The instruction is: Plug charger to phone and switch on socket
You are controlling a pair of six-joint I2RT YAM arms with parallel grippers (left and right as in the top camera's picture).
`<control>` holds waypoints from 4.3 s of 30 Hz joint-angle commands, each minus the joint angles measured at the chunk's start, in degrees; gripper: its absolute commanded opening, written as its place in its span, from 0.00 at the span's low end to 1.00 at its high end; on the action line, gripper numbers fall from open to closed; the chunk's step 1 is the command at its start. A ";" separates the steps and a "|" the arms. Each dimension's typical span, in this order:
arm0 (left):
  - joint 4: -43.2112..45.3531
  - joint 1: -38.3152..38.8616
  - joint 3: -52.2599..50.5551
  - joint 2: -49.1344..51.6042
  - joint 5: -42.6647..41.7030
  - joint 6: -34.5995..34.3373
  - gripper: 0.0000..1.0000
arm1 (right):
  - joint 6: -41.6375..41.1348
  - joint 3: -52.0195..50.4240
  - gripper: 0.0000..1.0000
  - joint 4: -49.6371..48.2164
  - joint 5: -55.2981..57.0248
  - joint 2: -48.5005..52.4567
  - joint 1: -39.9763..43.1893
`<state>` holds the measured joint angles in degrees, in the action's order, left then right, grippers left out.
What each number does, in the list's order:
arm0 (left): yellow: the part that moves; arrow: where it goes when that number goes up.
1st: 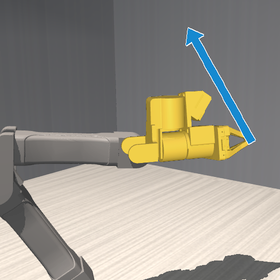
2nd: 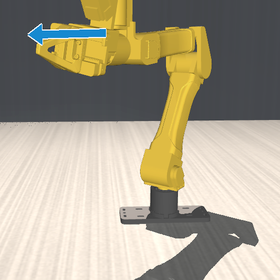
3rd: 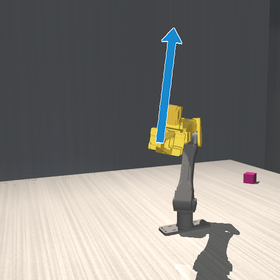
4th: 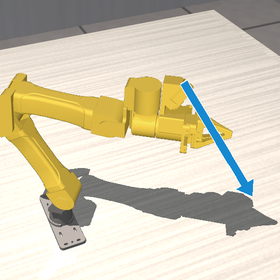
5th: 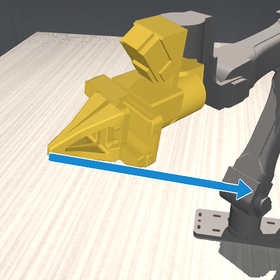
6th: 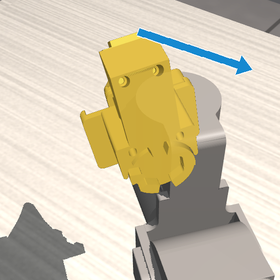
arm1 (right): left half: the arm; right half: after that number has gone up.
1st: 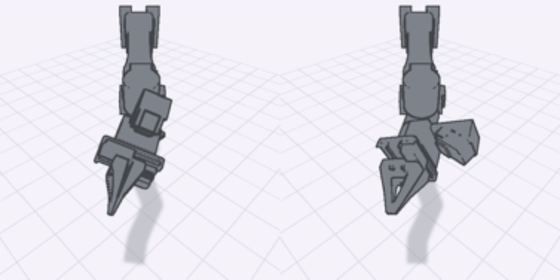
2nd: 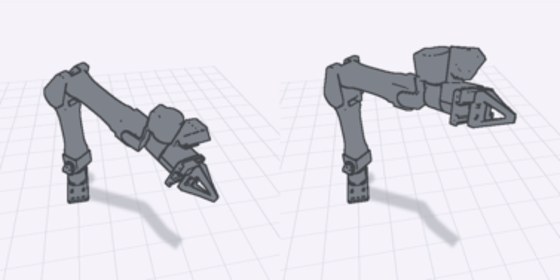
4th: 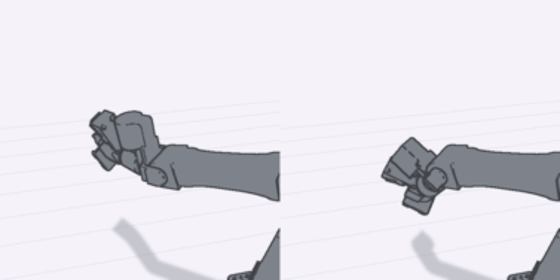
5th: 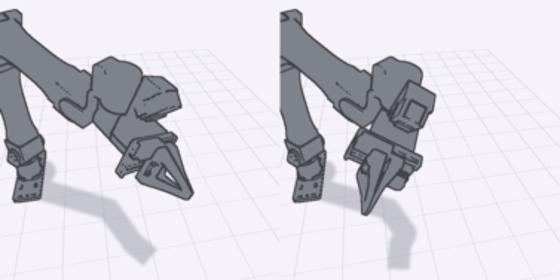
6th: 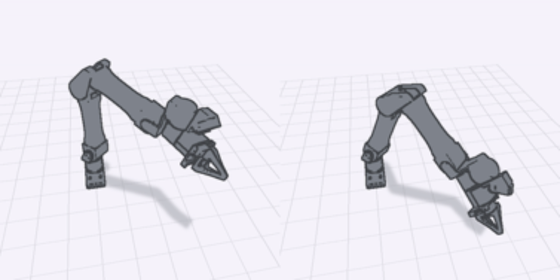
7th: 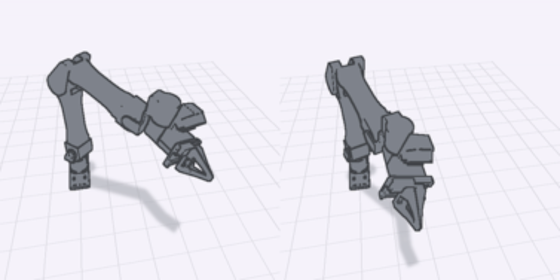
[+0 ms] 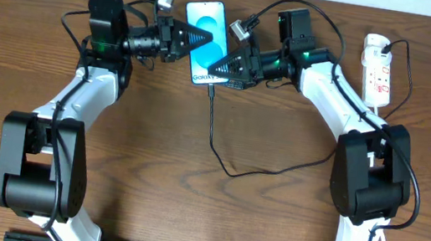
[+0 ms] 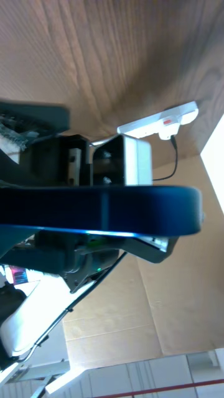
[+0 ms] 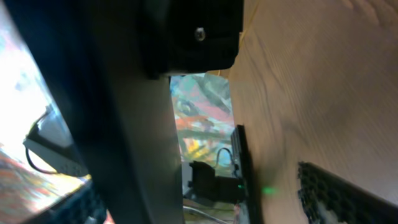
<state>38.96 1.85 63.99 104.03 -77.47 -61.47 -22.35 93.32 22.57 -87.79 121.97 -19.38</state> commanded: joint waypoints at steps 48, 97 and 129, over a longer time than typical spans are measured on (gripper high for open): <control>-52.87 -0.48 0.00 9.86 31.67 50.97 0.07 | 23.32 0.63 0.99 37.75 36.89 -26.29 8.04; -82.93 -2.97 2.43 -23.63 61.70 50.97 0.92 | 23.69 0.63 0.99 45.79 46.38 -26.29 8.04; -110.31 4.13 2.36 -53.57 61.51 49.83 0.93 | 17.70 0.63 0.99 46.23 53.22 -26.29 6.40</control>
<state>-71.18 5.80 66.15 50.52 -16.19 -10.92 -4.05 93.69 68.60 -34.68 96.47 -12.62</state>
